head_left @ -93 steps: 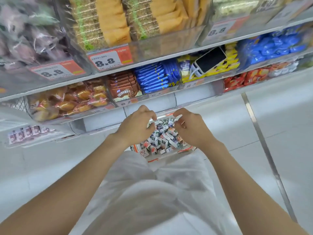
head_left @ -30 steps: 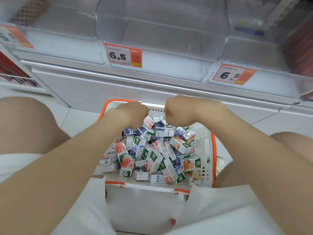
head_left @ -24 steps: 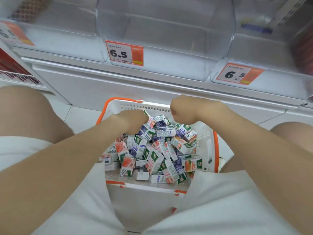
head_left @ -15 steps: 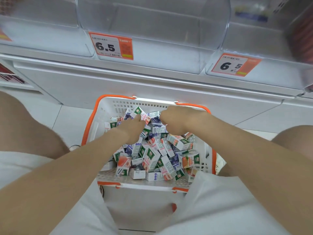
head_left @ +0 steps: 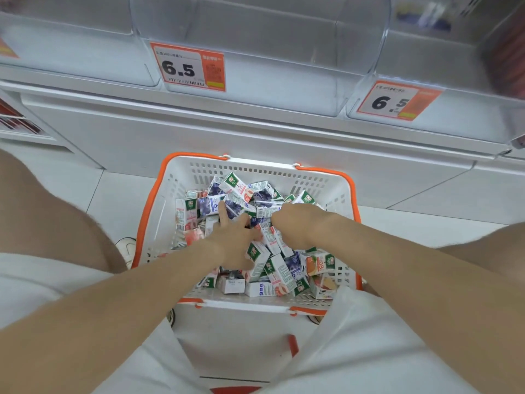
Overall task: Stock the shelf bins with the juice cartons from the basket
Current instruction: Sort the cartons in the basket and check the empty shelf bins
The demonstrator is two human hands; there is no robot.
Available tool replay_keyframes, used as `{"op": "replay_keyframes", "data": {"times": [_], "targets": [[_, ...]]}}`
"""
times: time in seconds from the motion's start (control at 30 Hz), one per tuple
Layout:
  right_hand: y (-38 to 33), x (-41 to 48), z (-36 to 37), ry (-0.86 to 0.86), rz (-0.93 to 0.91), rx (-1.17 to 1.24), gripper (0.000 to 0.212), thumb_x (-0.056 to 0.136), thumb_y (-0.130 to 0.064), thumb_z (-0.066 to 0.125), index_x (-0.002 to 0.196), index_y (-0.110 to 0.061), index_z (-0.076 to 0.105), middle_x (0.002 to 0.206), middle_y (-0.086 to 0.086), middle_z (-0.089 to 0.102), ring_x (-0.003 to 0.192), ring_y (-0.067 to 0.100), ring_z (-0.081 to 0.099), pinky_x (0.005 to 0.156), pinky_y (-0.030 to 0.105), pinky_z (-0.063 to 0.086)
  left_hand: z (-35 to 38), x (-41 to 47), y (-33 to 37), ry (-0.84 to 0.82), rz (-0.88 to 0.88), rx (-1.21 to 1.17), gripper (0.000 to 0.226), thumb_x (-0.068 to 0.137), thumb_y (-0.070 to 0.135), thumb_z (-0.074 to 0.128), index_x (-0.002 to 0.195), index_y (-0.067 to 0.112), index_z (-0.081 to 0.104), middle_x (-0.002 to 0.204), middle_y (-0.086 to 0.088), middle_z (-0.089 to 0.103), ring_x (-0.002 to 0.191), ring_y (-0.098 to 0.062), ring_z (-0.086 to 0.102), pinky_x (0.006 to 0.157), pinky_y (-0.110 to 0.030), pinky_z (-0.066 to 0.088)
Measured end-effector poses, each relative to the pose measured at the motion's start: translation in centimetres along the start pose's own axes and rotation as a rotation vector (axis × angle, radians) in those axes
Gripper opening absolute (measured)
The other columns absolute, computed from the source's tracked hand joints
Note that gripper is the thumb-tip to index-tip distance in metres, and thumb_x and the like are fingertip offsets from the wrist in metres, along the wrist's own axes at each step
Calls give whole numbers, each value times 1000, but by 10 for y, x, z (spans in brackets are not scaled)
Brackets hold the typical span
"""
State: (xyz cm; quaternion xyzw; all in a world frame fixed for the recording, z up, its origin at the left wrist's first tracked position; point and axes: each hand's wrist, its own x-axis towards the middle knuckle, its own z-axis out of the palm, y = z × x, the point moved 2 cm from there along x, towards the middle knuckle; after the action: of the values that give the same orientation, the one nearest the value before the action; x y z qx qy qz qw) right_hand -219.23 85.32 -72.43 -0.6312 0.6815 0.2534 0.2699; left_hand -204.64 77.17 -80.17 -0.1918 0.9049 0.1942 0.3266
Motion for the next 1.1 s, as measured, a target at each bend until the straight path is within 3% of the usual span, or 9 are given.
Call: {"op": "replay_keyframes", "data": {"times": [0.13,0.3,0.43,0.57,0.63,0.7,0.8,1.0,1.1], "targets": [[11,8,-8,41,67,7,23,93,3,51,78,-14,48,86,5,53,64,18,52,50,32,40,10,3,3,70,-50,-63,70,81,63,76,142,38,53,149,-6,33,146,-66,-19,120,-78,3],[25,18,-9,78,122,43,11,97,-2,52,97,-12,55,87,4,47,68,19,54,55,33,43,14,5,13,37,-106,-74,60,70,82,69,100,31,60,133,-6,44,147,-67,-15,110,-84,-17],[32,31,2,108,115,79,14,96,-1,53,106,-10,56,93,7,54,79,25,61,61,38,50,4,3,9,92,-118,-92,60,73,69,74,114,25,71,147,-5,39,150,-61,-22,112,-79,-19],[34,46,16,82,86,161,38,94,4,51,130,-8,49,101,5,54,90,27,61,69,39,52,-25,-5,-5,122,-196,-387,44,71,55,80,78,18,57,106,1,61,152,-39,24,119,-76,6],[31,51,21,53,80,207,49,94,4,52,140,-8,43,106,7,55,94,28,62,69,39,51,-40,-10,-9,219,-212,-567,47,74,51,81,81,18,48,88,3,57,108,-24,56,104,-50,41],[27,57,24,41,78,214,49,95,0,53,141,-9,42,112,10,58,101,30,63,72,39,49,-53,-14,-14,340,-233,-744,51,72,47,84,89,17,47,83,1,57,77,-17,55,70,-35,44],[23,66,29,66,90,133,52,100,-18,54,149,-10,38,134,17,49,123,38,55,103,50,43,-64,-20,-29,467,-270,-910,48,75,35,85,102,13,51,85,-2,68,76,-18,65,60,-33,49],[24,79,41,62,83,260,80,94,-4,56,164,-18,18,145,19,30,117,41,53,89,45,51,-68,-23,-49,484,-326,-1120,45,89,45,74,112,20,44,94,10,54,92,-17,59,81,-38,49],[30,82,41,111,86,230,91,91,-2,61,166,-23,14,141,19,41,127,39,48,99,46,47,-73,-22,-50,451,-349,-1219,61,79,60,79,111,16,49,106,-5,63,99,-26,67,90,-45,57]]}}
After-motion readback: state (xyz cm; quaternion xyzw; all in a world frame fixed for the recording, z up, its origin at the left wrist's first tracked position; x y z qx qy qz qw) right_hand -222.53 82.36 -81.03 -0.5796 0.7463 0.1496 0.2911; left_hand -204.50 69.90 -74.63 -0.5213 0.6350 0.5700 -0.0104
